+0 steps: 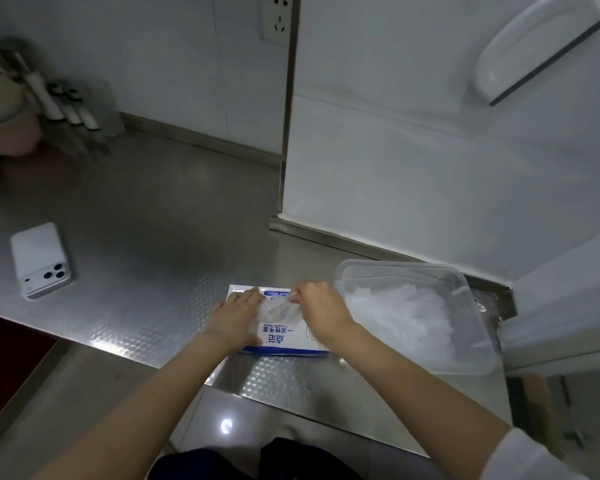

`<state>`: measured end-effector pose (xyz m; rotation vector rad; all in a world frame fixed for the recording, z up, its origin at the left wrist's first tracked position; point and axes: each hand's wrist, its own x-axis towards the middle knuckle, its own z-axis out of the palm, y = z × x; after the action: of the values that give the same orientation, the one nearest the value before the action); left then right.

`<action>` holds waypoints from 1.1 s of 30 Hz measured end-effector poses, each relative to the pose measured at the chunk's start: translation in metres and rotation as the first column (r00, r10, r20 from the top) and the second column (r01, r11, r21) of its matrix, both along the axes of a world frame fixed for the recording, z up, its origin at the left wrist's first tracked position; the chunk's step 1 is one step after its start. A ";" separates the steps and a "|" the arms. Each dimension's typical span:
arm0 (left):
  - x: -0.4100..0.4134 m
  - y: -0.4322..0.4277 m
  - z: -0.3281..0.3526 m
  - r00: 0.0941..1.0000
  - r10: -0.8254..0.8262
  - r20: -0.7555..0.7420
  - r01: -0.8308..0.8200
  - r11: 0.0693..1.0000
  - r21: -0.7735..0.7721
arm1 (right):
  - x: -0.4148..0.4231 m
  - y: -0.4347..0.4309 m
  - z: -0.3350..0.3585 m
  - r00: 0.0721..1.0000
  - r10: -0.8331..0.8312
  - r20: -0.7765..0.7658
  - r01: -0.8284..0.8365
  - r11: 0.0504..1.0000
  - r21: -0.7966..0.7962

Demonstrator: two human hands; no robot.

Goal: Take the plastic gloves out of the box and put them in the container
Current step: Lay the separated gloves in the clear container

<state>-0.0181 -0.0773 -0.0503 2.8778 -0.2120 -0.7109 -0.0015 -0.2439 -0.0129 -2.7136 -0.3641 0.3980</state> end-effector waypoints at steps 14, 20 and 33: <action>-0.002 -0.007 0.002 1.000 0.009 -0.016 -0.009 1.000 0.022 | -0.010 0.002 -0.007 0.956 0.202 0.210 -0.174 0.974 -0.147; -0.004 -0.007 0.004 1.000 0.014 -0.024 -0.015 1.000 -0.015 | -0.006 0.016 -0.023 0.968 0.239 0.081 -0.202 0.927 -0.316; -0.002 -0.004 0.000 1.000 0.008 -0.010 -0.008 1.000 0.008 | -0.011 -0.007 0.006 0.979 0.129 0.159 -0.114 0.989 -0.097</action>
<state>-0.0201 -0.0817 -0.0504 2.8804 -0.1972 -0.7263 -0.0128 -0.2505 -0.0069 -2.8269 -0.5729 0.2275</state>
